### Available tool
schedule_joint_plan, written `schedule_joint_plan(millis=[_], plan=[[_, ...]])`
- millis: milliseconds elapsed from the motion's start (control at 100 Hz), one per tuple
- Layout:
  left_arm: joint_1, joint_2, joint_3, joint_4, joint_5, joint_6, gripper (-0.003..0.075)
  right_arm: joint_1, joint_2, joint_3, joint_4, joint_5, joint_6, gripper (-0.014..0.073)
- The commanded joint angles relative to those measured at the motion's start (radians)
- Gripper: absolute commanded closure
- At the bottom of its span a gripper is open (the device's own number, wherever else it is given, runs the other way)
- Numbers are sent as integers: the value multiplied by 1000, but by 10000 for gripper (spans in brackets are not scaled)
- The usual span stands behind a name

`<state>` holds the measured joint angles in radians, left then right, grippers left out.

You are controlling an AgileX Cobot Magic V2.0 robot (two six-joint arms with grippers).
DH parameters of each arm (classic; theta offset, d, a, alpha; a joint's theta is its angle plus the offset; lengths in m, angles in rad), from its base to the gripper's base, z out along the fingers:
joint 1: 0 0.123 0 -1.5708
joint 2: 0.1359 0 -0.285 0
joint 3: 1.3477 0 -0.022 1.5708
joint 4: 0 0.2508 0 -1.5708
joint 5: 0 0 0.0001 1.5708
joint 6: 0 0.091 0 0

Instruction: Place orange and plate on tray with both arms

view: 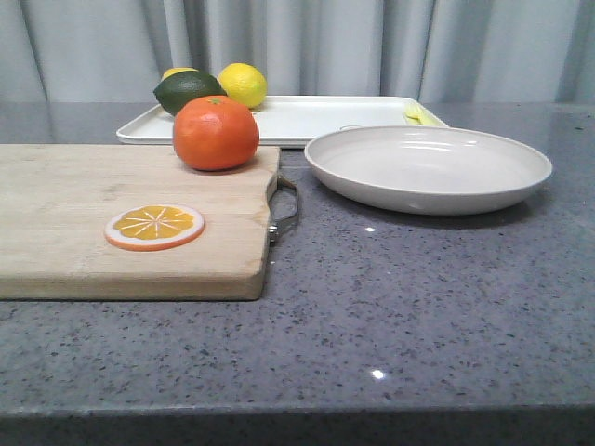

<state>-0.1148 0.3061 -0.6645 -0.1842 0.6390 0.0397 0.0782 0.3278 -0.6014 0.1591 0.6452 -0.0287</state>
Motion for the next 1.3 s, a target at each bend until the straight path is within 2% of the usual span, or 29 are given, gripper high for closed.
schedule_joint_plan(millis=[0,170,400,470,540,630,680,760,830,900,950,1050,1290], plan=[[3,84,-106,-76,-4,-5,741,-6,72,-93,8,-23,2,694],[3,167,-155,-173,37,-5,740,-6,107,-121,44,-4,2,694],[3,194,-153,-173,68,17,740,-6,107,-121,44,34,2,687],[3,194,-153,-173,69,44,739,-6,107,-121,44,49,2,645],[3,194,-153,-173,70,109,730,-6,107,-121,44,56,2,554],[3,194,-153,-175,76,173,643,-6,107,-121,44,59,2,383],[3,194,-153,-175,78,183,557,-6,107,-121,44,59,2,281],[3,194,-153,-175,78,188,370,-6,107,-121,44,59,2,140],[3,194,-153,-175,78,188,210,-6,107,-121,44,59,2,81],[3,194,-153,-175,78,188,106,-6,107,-121,44,59,2,71],[3,194,-153,-180,78,188,85,-6,107,-121,44,59,2,71],[3,200,-153,-251,64,202,105,-6,107,-121,44,59,2,71],[3,358,-153,-593,61,604,136,-6,107,-121,44,59,2,71]])
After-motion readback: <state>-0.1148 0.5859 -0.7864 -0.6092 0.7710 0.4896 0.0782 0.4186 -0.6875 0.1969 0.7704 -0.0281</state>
